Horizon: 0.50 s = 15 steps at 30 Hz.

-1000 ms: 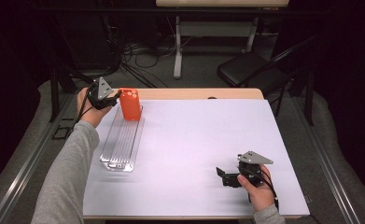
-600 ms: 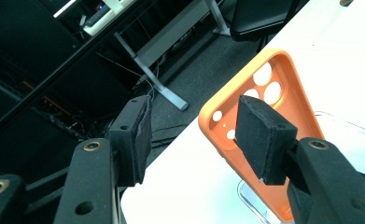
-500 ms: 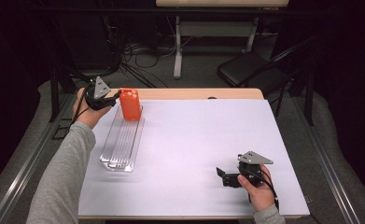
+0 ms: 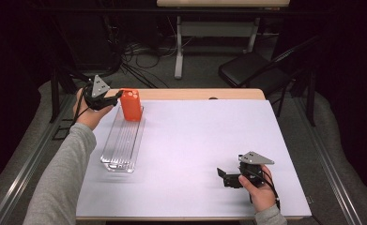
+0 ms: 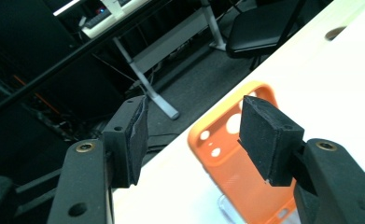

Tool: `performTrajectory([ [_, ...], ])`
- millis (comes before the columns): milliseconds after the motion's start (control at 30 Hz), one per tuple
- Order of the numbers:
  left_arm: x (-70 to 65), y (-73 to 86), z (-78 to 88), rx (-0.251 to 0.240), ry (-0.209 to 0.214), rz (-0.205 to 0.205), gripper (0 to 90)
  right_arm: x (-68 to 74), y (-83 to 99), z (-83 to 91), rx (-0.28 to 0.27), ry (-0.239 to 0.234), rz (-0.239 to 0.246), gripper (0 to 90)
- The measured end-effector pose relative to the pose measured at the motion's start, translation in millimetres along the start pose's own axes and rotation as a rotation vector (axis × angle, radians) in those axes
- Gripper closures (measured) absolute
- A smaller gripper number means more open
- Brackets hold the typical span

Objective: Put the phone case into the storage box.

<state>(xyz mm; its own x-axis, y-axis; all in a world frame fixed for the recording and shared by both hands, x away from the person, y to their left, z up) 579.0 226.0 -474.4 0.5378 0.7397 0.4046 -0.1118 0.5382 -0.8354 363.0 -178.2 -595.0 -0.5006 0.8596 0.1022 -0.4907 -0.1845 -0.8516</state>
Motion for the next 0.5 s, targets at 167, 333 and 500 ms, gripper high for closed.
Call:
performTrajectory([
  [167, -6.2, -6.8, 6.4, -0.009, 0.037, 0.052, 41.8, 1.2, -1.1, -0.8, -0.004, -0.002, 0.005, 0.0],
  [333, -10.6, -12.2, 11.0, -0.015, 0.07, 0.15, 40.2, 2.6, -1.3, -0.3, 0.004, -0.006, 0.001, 0.0],
  [500, -17.6, -19.8, 14.6, -0.039, 0.122, 0.217, 39.0, 3.8, -2.6, -0.2, -0.001, -0.011, 0.007, 0.0],
])
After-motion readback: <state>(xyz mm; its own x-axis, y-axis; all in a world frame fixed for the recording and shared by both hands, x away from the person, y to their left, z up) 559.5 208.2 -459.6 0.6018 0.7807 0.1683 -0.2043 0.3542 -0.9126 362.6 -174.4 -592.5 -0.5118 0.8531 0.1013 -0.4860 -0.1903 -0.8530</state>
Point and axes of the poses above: each handheld gripper's, and its own axes: z roughly backward along the jaws, y roughly out of its underside, x roughly to its left, the point moved 10 cm from there along -z, roughly forward along the jaws, and after that the axes turned 1 degree about -z, right-handed, at the moved point
